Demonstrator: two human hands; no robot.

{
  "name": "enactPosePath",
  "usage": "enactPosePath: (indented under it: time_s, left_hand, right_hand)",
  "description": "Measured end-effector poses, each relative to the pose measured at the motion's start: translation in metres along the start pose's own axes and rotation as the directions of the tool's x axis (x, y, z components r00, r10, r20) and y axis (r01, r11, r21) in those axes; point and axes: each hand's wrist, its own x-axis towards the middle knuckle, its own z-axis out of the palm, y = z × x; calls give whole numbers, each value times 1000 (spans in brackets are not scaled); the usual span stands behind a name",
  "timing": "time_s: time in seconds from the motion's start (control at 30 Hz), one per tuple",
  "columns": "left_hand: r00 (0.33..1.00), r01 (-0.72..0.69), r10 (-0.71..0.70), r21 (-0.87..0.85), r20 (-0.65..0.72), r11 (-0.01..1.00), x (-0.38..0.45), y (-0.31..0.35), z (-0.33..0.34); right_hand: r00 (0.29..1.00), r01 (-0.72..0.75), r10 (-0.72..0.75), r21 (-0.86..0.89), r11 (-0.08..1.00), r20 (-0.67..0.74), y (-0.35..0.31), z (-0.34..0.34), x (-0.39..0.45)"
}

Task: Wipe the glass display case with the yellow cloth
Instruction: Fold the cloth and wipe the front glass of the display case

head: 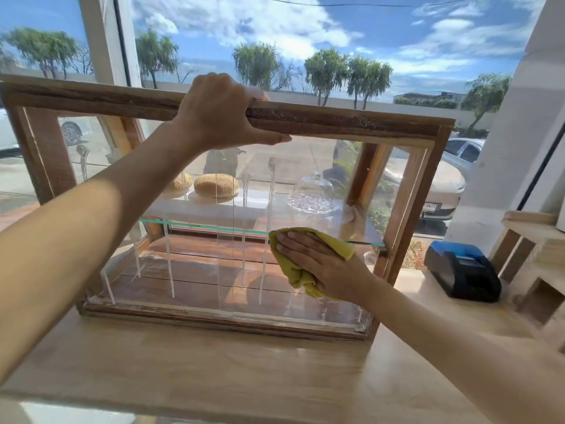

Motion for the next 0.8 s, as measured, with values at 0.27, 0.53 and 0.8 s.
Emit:
enactPosePath:
  time_s: [0.27,0.53,0.8]
  left_hand:
    - [1000,10,-10,10,-13,1000,0,2,-2]
    - [999,41,-41,4,-14,999,-1,3,-3]
    - [999,36,-36,9,-5,999,-2,2,0]
  right_hand:
    - [982,115,-89,-151,982,167,-36,37,-50]
    - [940,123,-89,-85,989,329,-54,54,-71]
    - [999,42,-42,-14,999,24,-53,8,-53]
